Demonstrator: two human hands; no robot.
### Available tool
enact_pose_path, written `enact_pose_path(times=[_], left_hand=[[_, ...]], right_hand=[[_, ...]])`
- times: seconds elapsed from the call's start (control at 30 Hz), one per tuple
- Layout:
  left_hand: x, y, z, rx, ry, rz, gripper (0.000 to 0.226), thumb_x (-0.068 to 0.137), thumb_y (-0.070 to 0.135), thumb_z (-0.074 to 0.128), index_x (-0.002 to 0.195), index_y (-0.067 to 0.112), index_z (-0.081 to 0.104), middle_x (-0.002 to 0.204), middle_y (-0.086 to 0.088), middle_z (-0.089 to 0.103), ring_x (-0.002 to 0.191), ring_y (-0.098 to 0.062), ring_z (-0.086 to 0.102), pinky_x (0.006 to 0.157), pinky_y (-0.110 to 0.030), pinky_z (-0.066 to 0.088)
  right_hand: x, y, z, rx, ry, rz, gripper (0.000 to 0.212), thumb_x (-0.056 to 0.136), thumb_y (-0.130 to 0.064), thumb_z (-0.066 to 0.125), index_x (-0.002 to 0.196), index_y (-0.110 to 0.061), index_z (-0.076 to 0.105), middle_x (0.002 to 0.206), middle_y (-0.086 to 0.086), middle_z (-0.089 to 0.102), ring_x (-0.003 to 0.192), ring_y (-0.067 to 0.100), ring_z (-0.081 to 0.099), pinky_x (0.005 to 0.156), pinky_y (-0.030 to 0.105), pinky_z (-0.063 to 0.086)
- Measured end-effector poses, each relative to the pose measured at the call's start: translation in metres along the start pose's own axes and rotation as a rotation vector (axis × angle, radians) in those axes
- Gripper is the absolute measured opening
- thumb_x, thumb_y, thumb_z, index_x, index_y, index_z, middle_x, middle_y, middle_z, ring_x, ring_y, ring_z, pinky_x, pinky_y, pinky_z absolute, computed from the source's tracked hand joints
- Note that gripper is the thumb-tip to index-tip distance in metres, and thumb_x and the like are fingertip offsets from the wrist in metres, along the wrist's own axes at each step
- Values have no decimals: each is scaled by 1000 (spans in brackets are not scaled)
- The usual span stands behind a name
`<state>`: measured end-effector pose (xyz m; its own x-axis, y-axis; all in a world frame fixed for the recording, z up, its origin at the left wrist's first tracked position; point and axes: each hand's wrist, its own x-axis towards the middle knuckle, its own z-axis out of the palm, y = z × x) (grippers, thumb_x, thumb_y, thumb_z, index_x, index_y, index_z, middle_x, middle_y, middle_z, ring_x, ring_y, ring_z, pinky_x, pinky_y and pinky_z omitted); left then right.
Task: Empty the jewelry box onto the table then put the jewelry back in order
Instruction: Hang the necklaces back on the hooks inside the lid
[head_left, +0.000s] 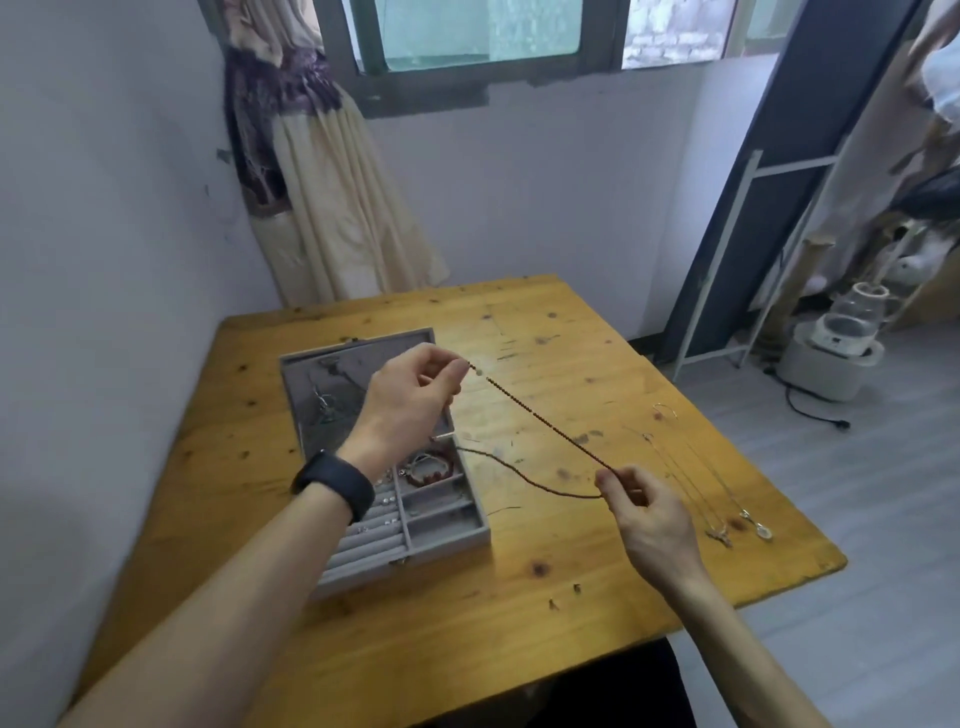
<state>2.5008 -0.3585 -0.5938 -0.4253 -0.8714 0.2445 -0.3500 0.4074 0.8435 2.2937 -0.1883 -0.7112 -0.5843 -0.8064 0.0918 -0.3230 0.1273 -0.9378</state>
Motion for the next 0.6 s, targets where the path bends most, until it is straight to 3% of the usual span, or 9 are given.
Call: enact_pose_path(times=[0.23,0.37,0.43,0.6], left_hand=[[29,-4,-81,358,87,79,11,94,37,66,96,27,71,82,16,68,75,0,62,61,-13,44],[46,-9,-115,566,119,119,14,94,41,65,96,30,72,86,16,68,77,-1,62,70,-28,55],[52,-11,-128,705,115,131,15,95,42,62,98,31,71,88,17,65,76,0,57,68,-28,52],[68,-11,-150,862,156,137,16,96,47,59,100,36,69,93,15,65,82,-7,58,68,-32,52]], right_hand=[[23,-17,60,-37,-143,3,20,96,-43,60,83,-28,64,82,-6,68,81,14,67,72,37,53],[37,-35,92,-137,-114,-65,23,97,-45,59,81,-29,63,77,-10,67,72,6,63,60,25,46],[45,-45,107,-151,-125,-98,21,98,-44,58,82,-31,63,74,-12,68,69,-1,63,57,19,44],[75,-61,142,-132,-141,-125,16,98,-36,60,85,-29,65,76,-10,70,70,6,66,63,25,55]])
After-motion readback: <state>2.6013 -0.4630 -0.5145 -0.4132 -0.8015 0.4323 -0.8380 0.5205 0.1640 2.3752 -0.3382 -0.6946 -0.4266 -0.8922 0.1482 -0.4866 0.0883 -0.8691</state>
